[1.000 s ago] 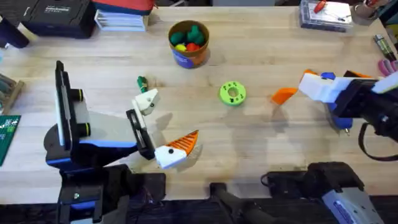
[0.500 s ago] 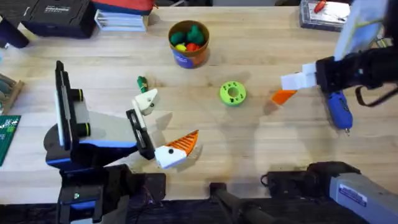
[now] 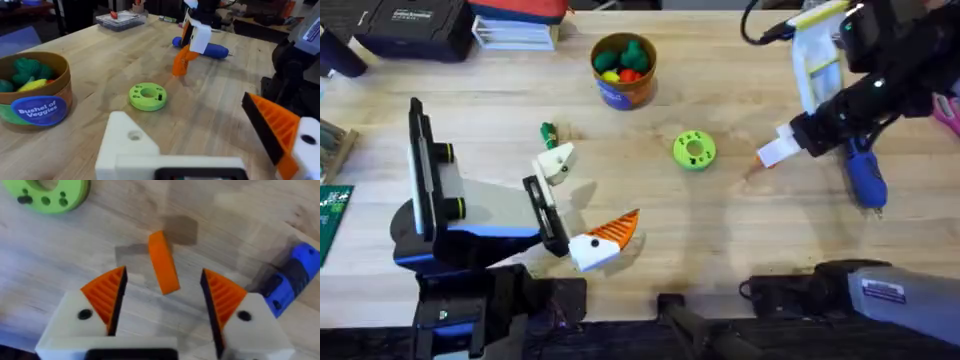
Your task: Pick up the gripper from the table and insert it into the empty holder that is missing its gripper. Then pick up a screw, insert it into the mounting hole, and use the screwdriver to tighten it. Finally, clean up the table by picking up the vegetable and placing it into the bucket.
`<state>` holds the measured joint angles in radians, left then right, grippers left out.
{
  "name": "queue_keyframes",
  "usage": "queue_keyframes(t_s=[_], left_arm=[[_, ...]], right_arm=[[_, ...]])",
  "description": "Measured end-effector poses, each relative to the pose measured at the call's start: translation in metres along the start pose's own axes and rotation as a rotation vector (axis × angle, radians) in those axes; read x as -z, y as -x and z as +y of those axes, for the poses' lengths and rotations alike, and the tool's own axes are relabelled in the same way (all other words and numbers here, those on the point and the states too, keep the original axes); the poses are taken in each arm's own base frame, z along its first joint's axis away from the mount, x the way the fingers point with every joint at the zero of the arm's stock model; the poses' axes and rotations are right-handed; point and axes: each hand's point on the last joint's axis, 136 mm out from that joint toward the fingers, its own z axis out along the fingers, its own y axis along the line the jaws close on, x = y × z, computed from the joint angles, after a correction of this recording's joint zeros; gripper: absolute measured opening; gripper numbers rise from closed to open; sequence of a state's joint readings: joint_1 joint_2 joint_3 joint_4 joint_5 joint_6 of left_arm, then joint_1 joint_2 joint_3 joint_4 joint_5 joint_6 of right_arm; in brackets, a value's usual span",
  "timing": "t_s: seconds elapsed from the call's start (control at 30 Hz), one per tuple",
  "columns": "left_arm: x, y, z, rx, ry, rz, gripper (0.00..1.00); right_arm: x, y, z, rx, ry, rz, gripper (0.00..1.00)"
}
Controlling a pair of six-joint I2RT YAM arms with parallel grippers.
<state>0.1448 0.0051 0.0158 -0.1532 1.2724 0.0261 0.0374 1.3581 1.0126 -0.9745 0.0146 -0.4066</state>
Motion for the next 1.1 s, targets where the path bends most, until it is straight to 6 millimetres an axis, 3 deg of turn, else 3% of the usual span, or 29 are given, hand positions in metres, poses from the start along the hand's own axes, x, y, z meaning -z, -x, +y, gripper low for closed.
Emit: queue_keyframes(t_s=[0.1,0.27,0.3,0.37,0.43,0.63,0.83,1.0,1.1], left_arm=[[0.0,0.0,0.0,0.0,0.0,0.0,0.985],[0.0,0.0,0.0,0.0,0.0,0.0,0.985],[0.0,0.0,0.0,0.0,0.0,0.0,0.985],[0.0,0.0,0.0,0.0,0.0,0.0,0.985],[0.0,0.0,0.0,0.0,0.0,0.0,0.985],[0.0,0.0,0.0,0.0,0.0,0.0,0.985],[0.0,0.0,0.0,0.0,0.0,0.0,0.985],[0.0,0.0,0.0,0.0,0.0,0.0,0.985],[0.0,0.0,0.0,0.0,0.0,0.0,0.985]], right_arm=[[-0.007,0.0,0.005,0.07,0.016,0.027,0.668],[-0.011,-0.003,0.01,0.118,0.032,0.058,0.444],[-0.011,-0.004,0.01,0.121,0.031,0.06,0.369],[-0.011,-0.003,0.008,0.13,0.021,0.058,0.117],[-0.011,-0.002,0.007,0.13,0.016,0.054,0.017],[0.0,-0.001,0.007,0.089,0.003,0.013,0.013],[0.057,0.015,0.023,-0.005,0.08,-0.282,0.013],[0.097,0.049,0.044,-0.117,0.285,-0.547,0.013],[0.099,0.059,0.069,-0.169,0.474,-0.568,0.013]])
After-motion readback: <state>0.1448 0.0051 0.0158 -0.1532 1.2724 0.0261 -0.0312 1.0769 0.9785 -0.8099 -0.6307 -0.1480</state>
